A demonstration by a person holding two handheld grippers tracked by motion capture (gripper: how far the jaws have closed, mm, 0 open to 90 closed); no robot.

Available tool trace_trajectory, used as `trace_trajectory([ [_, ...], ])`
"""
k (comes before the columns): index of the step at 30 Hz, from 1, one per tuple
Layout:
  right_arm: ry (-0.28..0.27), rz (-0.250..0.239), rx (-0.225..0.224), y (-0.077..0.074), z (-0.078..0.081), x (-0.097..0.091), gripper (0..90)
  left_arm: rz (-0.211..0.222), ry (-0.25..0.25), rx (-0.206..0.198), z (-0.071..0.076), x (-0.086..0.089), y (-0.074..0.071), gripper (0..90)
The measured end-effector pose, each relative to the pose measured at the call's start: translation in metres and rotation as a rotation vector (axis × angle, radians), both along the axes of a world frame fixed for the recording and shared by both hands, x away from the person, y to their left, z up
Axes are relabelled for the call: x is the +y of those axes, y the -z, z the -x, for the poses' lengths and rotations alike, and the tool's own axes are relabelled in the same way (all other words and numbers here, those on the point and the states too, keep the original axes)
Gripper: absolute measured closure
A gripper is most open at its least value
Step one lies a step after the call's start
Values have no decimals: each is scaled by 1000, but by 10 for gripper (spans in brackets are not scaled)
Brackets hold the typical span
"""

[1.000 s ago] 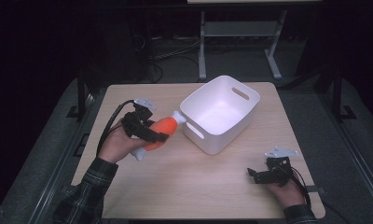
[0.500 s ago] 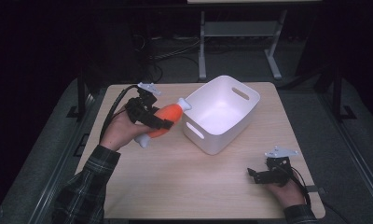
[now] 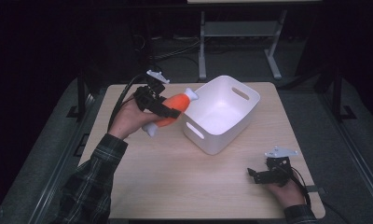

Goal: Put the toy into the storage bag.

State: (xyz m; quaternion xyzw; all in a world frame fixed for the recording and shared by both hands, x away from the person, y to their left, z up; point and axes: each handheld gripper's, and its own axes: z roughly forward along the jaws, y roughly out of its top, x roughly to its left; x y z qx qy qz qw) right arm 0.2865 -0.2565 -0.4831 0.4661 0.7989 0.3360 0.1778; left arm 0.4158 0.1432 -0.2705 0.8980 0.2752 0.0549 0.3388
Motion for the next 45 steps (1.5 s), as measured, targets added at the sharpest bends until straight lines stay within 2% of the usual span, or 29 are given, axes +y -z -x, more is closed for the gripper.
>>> trace_trajectory([
  [19, 3, 0, 0, 0, 0, 0, 19, -3, 24, -38, -35, -42, -13, 311],
  [29, 2, -2, 1, 0, 0, 0, 19, -11, 49, -36, -51, -64, -6, 311],
  [33, 2, -1, 0, 0, 0, 0, 19, 5, 40, -37, -57, -72, -3, 309],
  [42, 0, -2, -2, 0, 0, 0, 19, -12, 52, -41, -69, -91, 2, 304],
  [45, 0, -1, -2, 0, 0, 0, 19, -5, 50, -46, -72, -96, 5, 302],
])
